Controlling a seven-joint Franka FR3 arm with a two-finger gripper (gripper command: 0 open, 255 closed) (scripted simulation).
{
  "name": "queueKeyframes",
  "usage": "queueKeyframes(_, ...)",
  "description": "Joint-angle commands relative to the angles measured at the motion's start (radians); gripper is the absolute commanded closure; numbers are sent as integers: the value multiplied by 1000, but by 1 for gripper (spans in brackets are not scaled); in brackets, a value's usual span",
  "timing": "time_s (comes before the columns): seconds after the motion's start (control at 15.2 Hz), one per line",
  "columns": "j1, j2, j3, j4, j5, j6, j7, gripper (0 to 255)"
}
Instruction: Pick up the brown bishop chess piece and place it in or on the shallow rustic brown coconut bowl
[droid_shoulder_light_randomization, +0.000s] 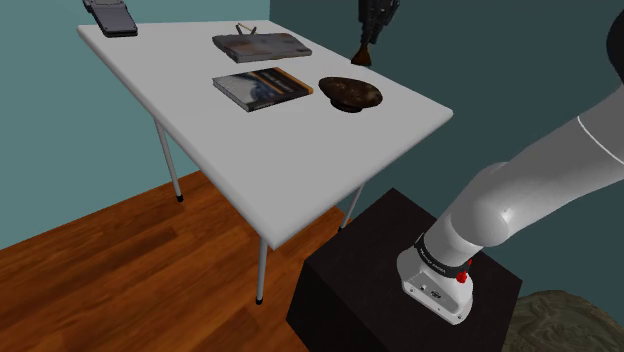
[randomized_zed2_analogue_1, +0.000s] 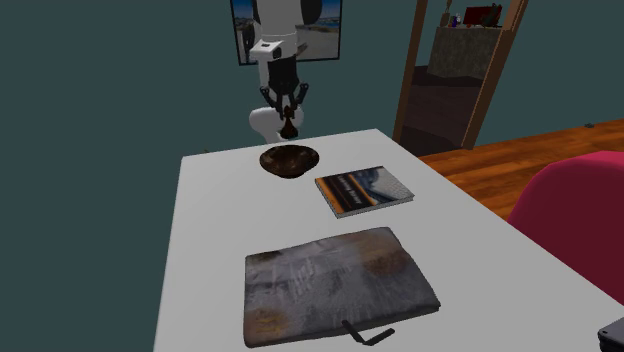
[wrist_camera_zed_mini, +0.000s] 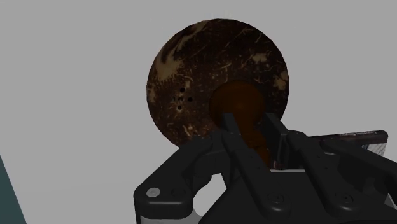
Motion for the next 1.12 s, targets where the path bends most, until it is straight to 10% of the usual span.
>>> queueKeyframes(0.0,-1,-15,0,-40,-2,25,-2,255)
queueKeyframes(1.06,-3,-57,0,-259,-6,202,-6,255)
